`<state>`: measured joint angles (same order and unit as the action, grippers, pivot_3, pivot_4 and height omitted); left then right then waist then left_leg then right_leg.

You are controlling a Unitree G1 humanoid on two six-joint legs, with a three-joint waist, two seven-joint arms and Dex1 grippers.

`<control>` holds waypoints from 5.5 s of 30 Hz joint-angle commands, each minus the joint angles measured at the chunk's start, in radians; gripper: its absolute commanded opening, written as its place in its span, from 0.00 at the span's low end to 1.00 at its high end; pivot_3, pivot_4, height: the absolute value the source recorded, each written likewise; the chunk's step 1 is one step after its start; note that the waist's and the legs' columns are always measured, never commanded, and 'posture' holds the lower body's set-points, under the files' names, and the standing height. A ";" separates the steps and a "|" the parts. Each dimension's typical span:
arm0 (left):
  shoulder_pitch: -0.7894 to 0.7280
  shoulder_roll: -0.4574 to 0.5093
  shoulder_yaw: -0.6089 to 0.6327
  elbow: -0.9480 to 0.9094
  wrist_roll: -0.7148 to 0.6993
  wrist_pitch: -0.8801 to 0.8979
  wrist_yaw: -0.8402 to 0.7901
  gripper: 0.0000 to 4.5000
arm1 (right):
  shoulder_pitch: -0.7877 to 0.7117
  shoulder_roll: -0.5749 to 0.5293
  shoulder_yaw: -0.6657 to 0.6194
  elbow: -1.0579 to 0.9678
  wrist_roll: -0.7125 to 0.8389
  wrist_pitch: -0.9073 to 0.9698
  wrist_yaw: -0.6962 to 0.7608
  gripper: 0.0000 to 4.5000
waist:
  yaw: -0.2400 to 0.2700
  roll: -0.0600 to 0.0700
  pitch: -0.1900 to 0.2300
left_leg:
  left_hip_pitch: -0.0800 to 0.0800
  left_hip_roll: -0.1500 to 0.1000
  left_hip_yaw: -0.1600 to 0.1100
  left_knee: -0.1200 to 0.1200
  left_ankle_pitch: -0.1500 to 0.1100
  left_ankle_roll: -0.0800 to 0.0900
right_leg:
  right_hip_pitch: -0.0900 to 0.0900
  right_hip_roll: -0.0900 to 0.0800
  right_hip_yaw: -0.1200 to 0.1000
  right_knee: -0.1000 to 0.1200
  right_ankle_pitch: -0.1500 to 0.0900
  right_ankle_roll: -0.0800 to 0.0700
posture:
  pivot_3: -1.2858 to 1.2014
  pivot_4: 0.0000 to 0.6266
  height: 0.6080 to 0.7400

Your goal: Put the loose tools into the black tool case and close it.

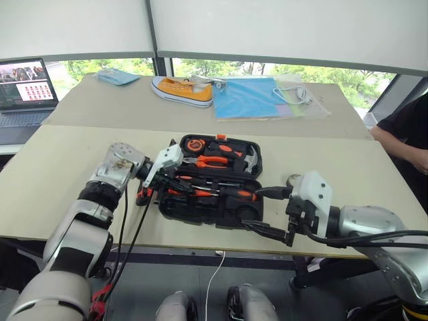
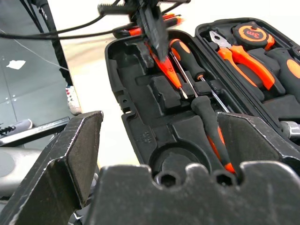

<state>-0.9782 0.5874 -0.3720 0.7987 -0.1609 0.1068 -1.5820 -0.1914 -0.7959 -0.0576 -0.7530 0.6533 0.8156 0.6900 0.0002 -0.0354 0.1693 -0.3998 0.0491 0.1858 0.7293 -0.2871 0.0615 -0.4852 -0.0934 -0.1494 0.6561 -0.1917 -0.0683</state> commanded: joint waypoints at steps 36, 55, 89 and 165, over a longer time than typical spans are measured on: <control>0.081 -0.087 0.183 0.085 0.076 -0.154 0.102 0.01 | -0.016 -0.007 -0.020 -0.004 0.062 0.024 -0.024 1.00 | 0.006 0.000 0.000 | 0.002 0.000 0.000 0.001 -0.001 0.001 | 0.003 -0.001 0.000 0.000 0.000 0.000 | 0.52 0.24 0.84; 0.495 0.146 0.589 -0.666 -0.199 0.441 0.396 0.64 | -0.178 0.012 0.059 0.152 0.010 -0.037 0.068 1.00 | -0.026 0.000 0.000 | 0.010 0.003 -0.002 -0.003 -0.001 -0.001 | 0.010 -0.003 0.002 -0.001 0.000 0.000 | 0.52 0.24 0.84; 0.359 -0.023 0.471 -0.723 -0.158 1.186 1.205 0.66 | -0.178 0.077 0.127 0.182 -0.093 -0.124 0.105 1.00 | 0.010 0.001 -0.001 | 0.015 -0.002 -0.005 -0.016 0.001 -0.006 | 0.015 -0.006 0.003 -0.007 0.001 0.002 | 0.52 0.24 0.84; -0.066 0.156 -0.284 -0.177 -0.029 -0.220 -0.032 0.02 | 0.035 -0.018 -0.004 -0.029 0.026 -0.010 -0.028 1.00 | 0.015 0.002 -0.001 | 0.000 -0.002 -0.017 -0.001 -0.003 0.004 | 0.014 0.001 0.000 -0.009 0.000 0.003 | 0.52 0.24 0.84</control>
<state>-1.0217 0.7284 -0.6832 0.6169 -0.2063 -0.1283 -1.6117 -0.1508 -0.8048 -0.0428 -0.7559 0.6713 0.8158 0.6554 0.0152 -0.0330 0.1678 -0.3994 0.0466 0.1688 0.7290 -0.2899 0.0657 -0.4714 -0.0928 -0.1493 0.6472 -0.1913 -0.0646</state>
